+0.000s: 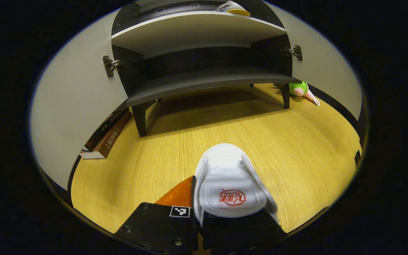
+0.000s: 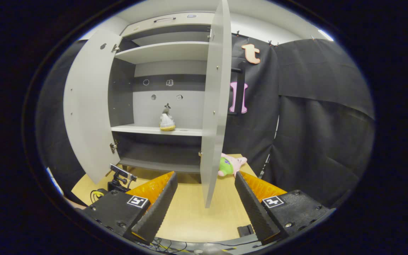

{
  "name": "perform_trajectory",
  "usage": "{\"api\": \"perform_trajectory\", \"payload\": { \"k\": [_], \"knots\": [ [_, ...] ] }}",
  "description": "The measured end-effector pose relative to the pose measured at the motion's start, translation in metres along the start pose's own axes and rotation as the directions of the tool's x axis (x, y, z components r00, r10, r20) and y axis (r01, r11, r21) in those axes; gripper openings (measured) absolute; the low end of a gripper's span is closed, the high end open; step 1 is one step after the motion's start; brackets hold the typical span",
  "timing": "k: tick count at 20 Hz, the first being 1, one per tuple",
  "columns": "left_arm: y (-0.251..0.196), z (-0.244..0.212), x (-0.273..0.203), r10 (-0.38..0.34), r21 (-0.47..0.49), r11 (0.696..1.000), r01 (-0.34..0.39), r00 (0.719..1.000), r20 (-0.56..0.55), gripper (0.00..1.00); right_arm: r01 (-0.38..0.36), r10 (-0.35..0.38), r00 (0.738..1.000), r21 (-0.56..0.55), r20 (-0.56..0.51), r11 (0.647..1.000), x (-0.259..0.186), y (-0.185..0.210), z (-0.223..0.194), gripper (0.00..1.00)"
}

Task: Grab one shoe with the right hand and put it into the shoe cabinet, grab the other shoe with the left hand and put it into the shoe cabinet; then close the right door with the right hand and the left door with the left hand.

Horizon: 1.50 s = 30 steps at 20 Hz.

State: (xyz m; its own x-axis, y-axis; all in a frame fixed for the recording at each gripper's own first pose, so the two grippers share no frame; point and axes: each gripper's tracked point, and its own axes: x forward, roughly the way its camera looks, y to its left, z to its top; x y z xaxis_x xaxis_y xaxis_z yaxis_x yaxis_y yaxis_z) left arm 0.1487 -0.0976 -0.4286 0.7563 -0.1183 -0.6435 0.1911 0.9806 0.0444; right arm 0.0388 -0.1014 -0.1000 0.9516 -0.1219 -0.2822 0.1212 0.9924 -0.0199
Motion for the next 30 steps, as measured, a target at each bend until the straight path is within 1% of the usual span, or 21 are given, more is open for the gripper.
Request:
{"api": "perform_trajectory", "payload": {
  "k": [4, 7, 11, 14, 16, 18, 21, 24, 25, 26, 27, 29, 30],
  "knots": [
    [0.007, 0.042, -0.038, 0.008, -0.041, 0.999, -0.006, 0.998, 0.057, 0.15, -0.043, 0.044, 0.999, -0.014, 0.032, 0.999, 0.001, 0.010, 0.008, 1.00],
    [0.013, 0.091, -0.074, 0.023, -0.051, 0.999, -0.017, 0.991, 0.129, 0.15, -0.081, 0.082, 0.995, -0.023, 0.052, 0.996, 0.002, 0.020, 0.012, 1.00],
    [0.026, 0.165, -0.122, 0.035, -0.082, 0.996, -0.017, 0.974, 0.223, 0.14, -0.122, 0.125, 0.987, -0.037, 0.101, 0.992, 0.002, 0.031, 0.028, 1.00],
    [0.041, 0.220, -0.155, 0.066, -0.114, 0.993, -0.033, 0.954, 0.291, 0.14, -0.160, 0.164, 0.979, -0.040, 0.124, 0.986, 0.005, 0.042, 0.036, 1.00],
    [0.046, 0.250, -0.159, 0.078, -0.139, 0.990, -0.034, 0.942, 0.326, 0.14, -0.186, 0.189, 0.973, -0.041, 0.130, 0.982, 0.009, 0.050, 0.039, 1.00],
    [0.048, 0.278, -0.165, 0.100, -0.148, 0.988, -0.050, 0.929, 0.356, 0.14, -0.206, 0.211, 0.969, -0.046, 0.132, 0.977, 0.013, 0.056, 0.041, 1.00],
    [0.047, 0.316, -0.166, 0.143, -0.141, 0.986, -0.093, 0.904, 0.404, 0.15, -0.232, 0.238, 0.962, -0.060, 0.131, 0.971, 0.018, 0.061, 0.040, 1.00],
    [0.047, 0.349, -0.160, 0.172, -0.141, 0.982, -0.123, 0.889, 0.424, 0.14, -0.257, 0.263, 0.959, -0.063, 0.108, 0.964, 0.025, 0.065, 0.033, 1.00],
    [0.046, 0.358, -0.155, 0.180, -0.146, 0.981, -0.129, 0.889, 0.422, 0.14, -0.264, 0.269, 0.958, -0.061, 0.102, 0.963, 0.028, 0.065, 0.031, 1.00],
    [0.049, 0.363, -0.132, 0.186, -0.148, 0.980, -0.135, 0.887, 0.423, 0.14, -0.269, 0.274, 0.957, -0.062, 0.096, 0.961, 0.030, 0.066, 0.029, 1.00],
    [0.049, 0.377, -0.125, 0.191, -0.149, 0.979, -0.140, 0.887, 0.421, 0.14, -0.273, 0.278, 0.957, -0.065, 0.087, 0.960, 0.032, 0.066, 0.027, 1.00],
    [0.051, 0.391, -0.100, 0.198, -0.142, 0.978, -0.152, 0.892, 0.406, 0.14, -0.282, 0.287, 0.955, -0.070, 0.073, 0.957, 0.036, 0.064, 0.023, 1.00],
    [0.053, 0.400, -0.091, 0.204, -0.132, 0.978, -0.162, 0.885, 0.419, 0.14, -0.282, 0.288, 0.955, -0.074, 0.071, 0.956, 0.037, 0.063, 0.022, 1.00]
  ]
}}
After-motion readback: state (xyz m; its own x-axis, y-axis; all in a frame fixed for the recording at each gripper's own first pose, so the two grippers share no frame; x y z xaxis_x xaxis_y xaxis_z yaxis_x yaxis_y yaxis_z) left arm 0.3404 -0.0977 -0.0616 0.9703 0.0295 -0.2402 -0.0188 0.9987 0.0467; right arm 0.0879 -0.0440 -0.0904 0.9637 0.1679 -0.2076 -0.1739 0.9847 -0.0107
